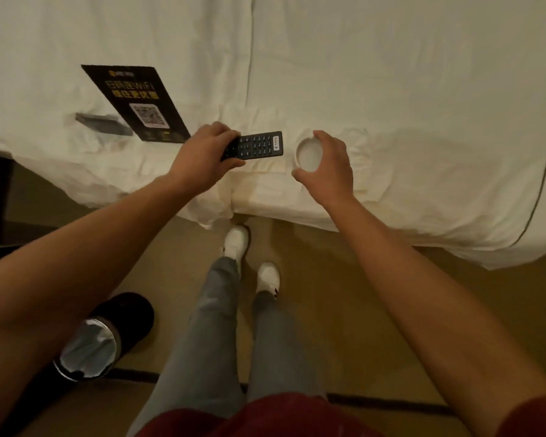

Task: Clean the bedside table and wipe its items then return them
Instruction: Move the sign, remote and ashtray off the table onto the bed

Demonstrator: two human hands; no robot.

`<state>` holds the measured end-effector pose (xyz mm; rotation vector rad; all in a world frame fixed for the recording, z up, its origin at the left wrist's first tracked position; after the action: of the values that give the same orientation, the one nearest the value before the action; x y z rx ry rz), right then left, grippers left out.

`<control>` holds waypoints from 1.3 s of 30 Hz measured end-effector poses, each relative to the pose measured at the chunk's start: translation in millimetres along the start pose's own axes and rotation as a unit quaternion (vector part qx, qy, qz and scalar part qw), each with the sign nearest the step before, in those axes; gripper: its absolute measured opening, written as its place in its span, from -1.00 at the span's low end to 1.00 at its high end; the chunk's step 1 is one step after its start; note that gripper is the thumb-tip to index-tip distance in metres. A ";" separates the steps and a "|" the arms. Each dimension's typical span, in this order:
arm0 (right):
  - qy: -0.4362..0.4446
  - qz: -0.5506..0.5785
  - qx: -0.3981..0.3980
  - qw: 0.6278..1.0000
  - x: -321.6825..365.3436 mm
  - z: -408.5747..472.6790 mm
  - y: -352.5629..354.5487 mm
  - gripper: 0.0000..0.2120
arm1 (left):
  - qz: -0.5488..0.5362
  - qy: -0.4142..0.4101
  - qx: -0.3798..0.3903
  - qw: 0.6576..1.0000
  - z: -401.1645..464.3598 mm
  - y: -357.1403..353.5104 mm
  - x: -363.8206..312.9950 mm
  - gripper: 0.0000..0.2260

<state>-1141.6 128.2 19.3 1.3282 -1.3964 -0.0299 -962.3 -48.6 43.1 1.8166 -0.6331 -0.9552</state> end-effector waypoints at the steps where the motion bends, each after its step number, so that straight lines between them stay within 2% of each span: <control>1: -0.009 0.000 -0.006 1.000 -5.5 4.0 0.7 -0.19 | 0.001 -0.009 0.007 1.000 8.7 -1.9 -0.5 -0.51; 7: -0.047 -0.010 -0.048 0.998 -29.1 23.4 6.6 -0.18 | 0.005 -0.059 0.053 0.997 54.0 -19.7 -8.9 -0.52; 14: -0.098 -0.027 -0.052 0.993 -36.1 43.6 -4.0 -0.12 | 0.027 -0.063 0.076 0.995 85.1 -43.1 -1.3 -0.54; 23: -0.072 -0.081 -0.042 0.993 -32.5 48.7 -23.6 -0.11 | 0.091 -0.082 0.070 0.990 92.7 -53.1 3.2 -0.56; 39: -0.066 -0.149 -0.025 0.986 -35.8 51.7 -40.2 -0.15 | 0.080 -0.076 0.066 0.992 93.9 -69.1 16.3 -0.55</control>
<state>-1161.4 105.8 -49.2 1.5054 -1.2858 -0.3563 -1030.2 -80.1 -47.9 1.7885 -0.9430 -0.9670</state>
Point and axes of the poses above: each hand's wrist, its own z-axis towards the middle knuckle, its own y-axis out of the back of the hand, x = y × z, the point moved 2 cm from there along z, towards the middle knuckle, and after that the axes turned 5 degrees about z, right-handed, at the moved point
